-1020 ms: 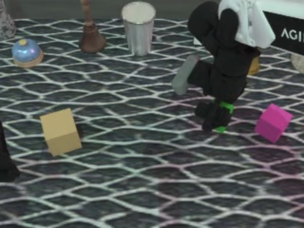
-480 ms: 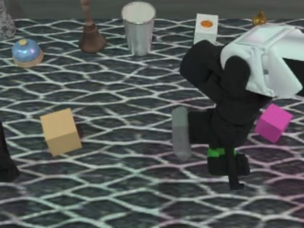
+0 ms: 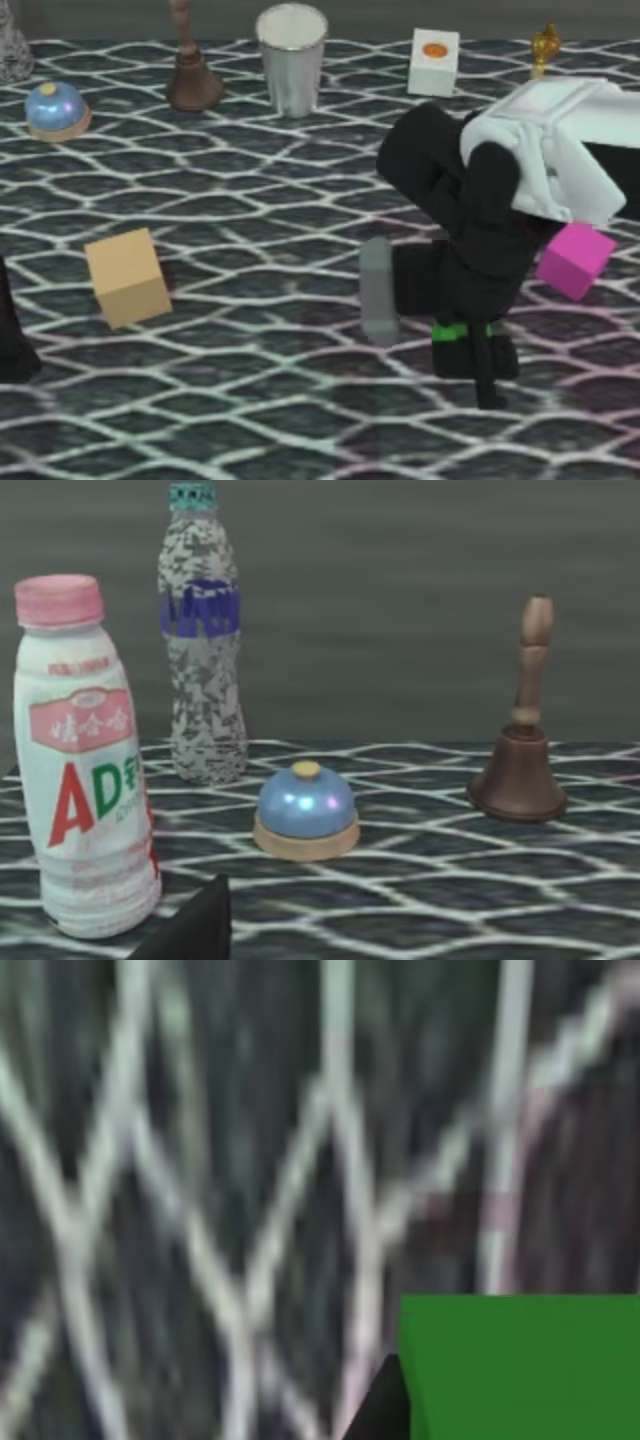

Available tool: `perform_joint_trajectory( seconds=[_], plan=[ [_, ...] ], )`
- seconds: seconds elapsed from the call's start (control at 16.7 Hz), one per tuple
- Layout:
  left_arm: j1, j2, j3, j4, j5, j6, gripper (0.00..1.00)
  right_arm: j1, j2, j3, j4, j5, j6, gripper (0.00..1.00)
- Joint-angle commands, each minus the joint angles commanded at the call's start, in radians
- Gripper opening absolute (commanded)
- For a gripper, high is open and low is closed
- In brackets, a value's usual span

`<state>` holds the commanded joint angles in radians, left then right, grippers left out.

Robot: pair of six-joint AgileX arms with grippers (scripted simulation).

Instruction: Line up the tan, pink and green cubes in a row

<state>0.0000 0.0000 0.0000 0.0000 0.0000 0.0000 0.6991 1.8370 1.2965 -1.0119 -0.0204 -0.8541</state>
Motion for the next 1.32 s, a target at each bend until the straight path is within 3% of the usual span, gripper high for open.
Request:
perform_joint_trajectory(
  seconds=[0.3,0.6,1.32],
  plan=[
    [0.0,0.0,0.0,0.0,0.0,0.0,1.0,0.006,0.06,-0.116,0.181,0.0,-0.002,0.0],
    [0.0,0.0,0.0,0.0,0.0,0.0,1.0,0.008,0.067,-0.128,0.196,0.0,-0.003,0.0],
    [0.0,0.0,0.0,0.0,0.0,0.0,1.0,0.008,0.067,-0.128,0.196,0.0,-0.003,0.9]
  ],
)
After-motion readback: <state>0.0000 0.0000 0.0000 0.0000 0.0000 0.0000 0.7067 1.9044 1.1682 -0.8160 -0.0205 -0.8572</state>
